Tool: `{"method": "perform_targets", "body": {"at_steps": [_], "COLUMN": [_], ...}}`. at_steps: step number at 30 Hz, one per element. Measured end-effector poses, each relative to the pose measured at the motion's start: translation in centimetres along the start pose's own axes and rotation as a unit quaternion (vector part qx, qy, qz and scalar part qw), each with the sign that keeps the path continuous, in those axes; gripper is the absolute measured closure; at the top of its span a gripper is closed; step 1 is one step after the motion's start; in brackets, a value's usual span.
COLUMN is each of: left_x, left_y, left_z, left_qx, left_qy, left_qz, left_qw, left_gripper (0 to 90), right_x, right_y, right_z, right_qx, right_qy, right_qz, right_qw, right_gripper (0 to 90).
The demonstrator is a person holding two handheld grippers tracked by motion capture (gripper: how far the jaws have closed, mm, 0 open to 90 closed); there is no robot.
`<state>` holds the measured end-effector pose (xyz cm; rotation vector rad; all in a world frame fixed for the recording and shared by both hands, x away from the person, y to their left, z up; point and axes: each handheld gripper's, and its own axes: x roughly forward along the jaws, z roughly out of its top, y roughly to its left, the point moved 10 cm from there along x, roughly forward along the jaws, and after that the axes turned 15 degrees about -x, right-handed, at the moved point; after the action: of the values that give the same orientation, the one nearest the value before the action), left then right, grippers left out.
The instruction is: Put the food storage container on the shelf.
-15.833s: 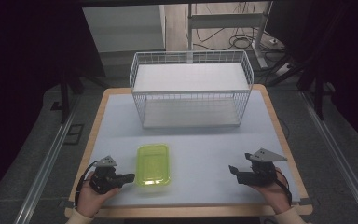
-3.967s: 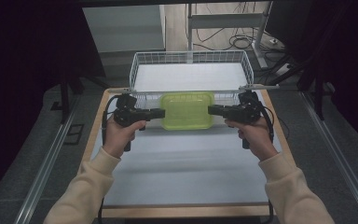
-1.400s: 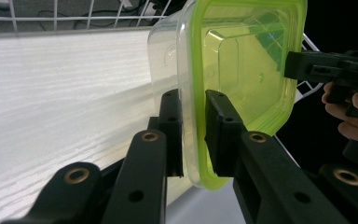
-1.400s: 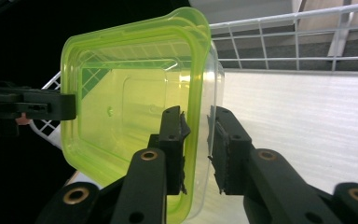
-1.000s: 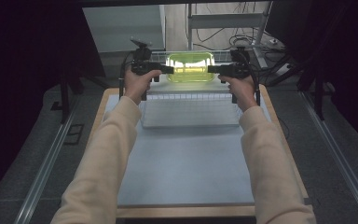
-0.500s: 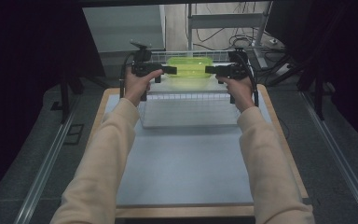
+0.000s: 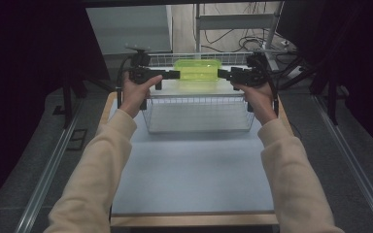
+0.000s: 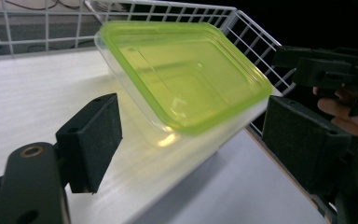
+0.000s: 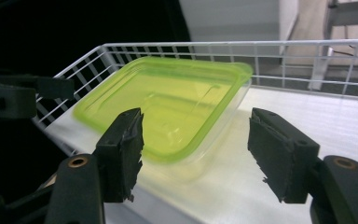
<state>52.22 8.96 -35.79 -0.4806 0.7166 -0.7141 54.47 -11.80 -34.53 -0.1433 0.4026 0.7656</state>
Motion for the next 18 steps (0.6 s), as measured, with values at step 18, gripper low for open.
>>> {"method": "perform_targets", "body": {"at_steps": [18], "left_x": [-4.8], "left_y": [-1.0], "left_z": [-11.6], "left_qx": [0.068], "left_qy": [0.017], "left_qz": [-0.009], "left_qw": [0.9975], "left_gripper": [19.4], "right_x": [-6.5], "right_y": [4.4], "right_z": [-8.4], "right_qx": [-0.063], "right_qy": [-0.015], "right_qz": [0.065], "right_qw": [0.9958], "right_gripper": [32.5]}}
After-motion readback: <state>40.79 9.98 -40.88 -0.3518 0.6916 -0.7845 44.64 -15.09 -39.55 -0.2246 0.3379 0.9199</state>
